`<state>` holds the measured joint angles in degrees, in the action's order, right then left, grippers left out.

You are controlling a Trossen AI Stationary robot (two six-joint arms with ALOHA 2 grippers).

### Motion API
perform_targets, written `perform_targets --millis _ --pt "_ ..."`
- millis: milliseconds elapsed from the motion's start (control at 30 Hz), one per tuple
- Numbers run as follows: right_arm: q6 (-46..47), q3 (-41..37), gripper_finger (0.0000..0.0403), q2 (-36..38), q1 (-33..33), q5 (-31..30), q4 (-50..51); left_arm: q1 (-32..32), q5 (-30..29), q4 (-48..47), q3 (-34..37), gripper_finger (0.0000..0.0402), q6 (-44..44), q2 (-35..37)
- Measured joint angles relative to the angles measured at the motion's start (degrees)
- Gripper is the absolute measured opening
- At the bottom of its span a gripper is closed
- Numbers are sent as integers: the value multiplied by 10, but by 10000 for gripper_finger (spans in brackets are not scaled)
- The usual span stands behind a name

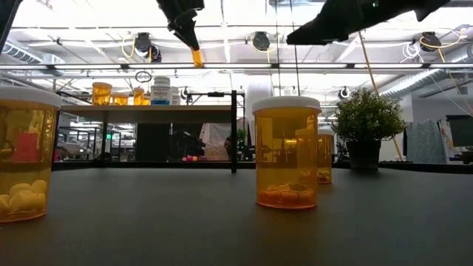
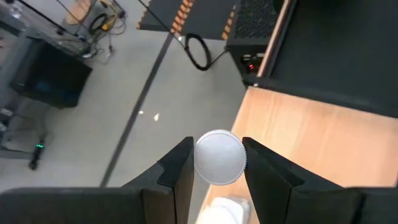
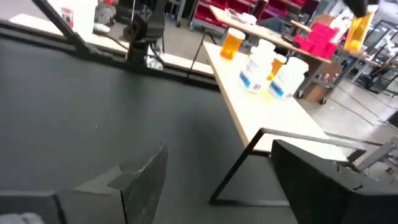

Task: Pick and place medicine bottles onto shelf by color
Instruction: Put the small orange pill bottle on the shelf

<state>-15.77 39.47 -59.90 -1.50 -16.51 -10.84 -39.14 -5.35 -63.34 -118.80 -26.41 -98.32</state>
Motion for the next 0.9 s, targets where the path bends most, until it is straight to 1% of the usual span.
perform_targets --millis 167,300,567,767,900 --pt "0 -2 281 0 4 0 -14 -11 40 -2 0 129 21 -1" --pt "0 -2 281 0 4 1 -13 -8 57 7 0 129 21 -18" --pt "-11 -2 281 0 5 1 -9 -18 58 -2 1 129 25 -58" --pt "-1 -2 281 0 5 1 -9 -18 56 -73 1 129 7 -83" --pt "-6 -3 281 0 5 1 -11 -14 54 -79 1 129 10 -95"
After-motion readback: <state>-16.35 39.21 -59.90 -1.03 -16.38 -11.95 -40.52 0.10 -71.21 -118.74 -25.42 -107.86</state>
